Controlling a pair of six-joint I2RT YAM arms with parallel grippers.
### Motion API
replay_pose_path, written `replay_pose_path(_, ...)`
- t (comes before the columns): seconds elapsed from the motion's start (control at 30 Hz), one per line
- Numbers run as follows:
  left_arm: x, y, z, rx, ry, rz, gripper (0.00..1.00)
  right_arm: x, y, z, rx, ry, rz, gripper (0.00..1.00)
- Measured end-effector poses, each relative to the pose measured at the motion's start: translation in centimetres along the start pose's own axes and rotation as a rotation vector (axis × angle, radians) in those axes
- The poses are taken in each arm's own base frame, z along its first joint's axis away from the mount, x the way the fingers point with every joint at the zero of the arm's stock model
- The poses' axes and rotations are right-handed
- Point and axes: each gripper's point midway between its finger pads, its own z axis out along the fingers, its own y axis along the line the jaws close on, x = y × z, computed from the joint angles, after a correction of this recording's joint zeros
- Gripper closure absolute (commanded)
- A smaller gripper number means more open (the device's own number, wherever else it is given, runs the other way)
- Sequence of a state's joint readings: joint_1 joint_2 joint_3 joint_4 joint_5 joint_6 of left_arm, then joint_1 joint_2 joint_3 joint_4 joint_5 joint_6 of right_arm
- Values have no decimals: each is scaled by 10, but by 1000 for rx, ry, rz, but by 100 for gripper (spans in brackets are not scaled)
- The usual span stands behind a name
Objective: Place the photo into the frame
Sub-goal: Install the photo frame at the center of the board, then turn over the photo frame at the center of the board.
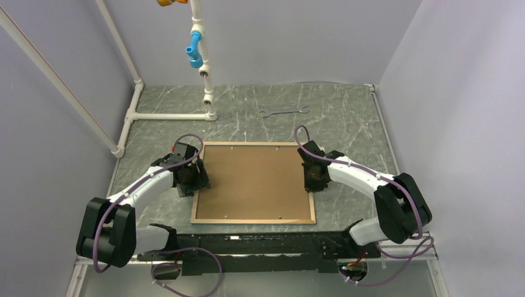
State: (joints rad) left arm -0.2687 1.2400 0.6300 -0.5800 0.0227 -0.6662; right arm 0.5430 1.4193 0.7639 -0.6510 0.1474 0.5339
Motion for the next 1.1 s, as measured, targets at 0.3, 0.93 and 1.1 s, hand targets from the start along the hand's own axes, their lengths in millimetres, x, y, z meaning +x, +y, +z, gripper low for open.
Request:
replay_pose_path(0.3, 1, 0, 0, 4, 5, 1, 29, -7, 6, -6, -41, -30, 22, 22)
replay_pose_path(0.93, -29, -30, -68, 205, -230, 55, 22, 8, 1, -16, -272, 26, 176, 4)
replay_pose_path(1.1, -40, -70, -118, 476, -378, 122, 0, 12, 5, -18, -294, 46, 179, 6)
